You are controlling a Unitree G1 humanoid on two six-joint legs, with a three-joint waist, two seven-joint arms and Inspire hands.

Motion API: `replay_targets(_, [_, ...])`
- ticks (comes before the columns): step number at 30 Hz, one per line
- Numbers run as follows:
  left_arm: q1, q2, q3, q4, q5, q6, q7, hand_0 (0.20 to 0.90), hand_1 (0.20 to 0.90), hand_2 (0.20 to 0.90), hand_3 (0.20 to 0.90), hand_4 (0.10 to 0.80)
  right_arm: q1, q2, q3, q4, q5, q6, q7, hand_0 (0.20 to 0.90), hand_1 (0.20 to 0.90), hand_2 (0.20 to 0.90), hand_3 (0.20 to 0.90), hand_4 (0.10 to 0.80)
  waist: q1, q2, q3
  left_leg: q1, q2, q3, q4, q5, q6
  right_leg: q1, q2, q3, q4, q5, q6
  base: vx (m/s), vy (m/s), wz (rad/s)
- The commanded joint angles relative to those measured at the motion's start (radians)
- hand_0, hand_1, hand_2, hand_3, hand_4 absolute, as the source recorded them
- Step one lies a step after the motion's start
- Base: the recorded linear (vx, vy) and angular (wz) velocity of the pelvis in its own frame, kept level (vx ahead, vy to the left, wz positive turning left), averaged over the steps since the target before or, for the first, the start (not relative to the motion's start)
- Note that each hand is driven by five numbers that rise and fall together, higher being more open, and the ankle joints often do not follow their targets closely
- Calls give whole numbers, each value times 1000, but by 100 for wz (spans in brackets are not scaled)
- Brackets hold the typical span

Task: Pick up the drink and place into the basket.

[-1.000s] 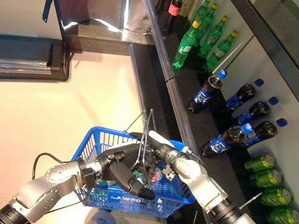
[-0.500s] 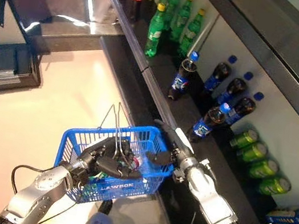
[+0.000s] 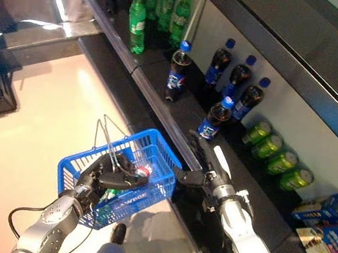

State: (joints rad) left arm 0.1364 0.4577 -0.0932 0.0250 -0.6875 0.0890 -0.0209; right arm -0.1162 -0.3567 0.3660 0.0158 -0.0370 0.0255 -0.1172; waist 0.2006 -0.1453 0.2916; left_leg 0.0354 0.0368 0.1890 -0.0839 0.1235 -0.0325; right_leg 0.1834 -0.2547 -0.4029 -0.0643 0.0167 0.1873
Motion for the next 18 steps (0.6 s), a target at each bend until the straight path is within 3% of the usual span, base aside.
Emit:
replay_targets(1, [-168, -70, 83, -188, 7, -432, -21, 300, 300, 300, 200, 100, 4, -57, 2, -40, 35, -123, -15, 900, 900, 900, 900, 800, -1, 102, -251, 98, -4, 31, 5, -135, 10, -42, 25, -31, 16, 60, 7, -26, -40, -3])
replay_targets(18, [-109, -106, 142, 28, 102, -438, 91, 300, 300, 300, 200, 100, 118, -66, -62, 26, 42, -155, 64, 900, 900, 900, 900, 800, -73, 100, -250, 112, 4, 72, 6, -143, -9, -48, 48, -1, -12, 68, -5, -27, -17, -8])
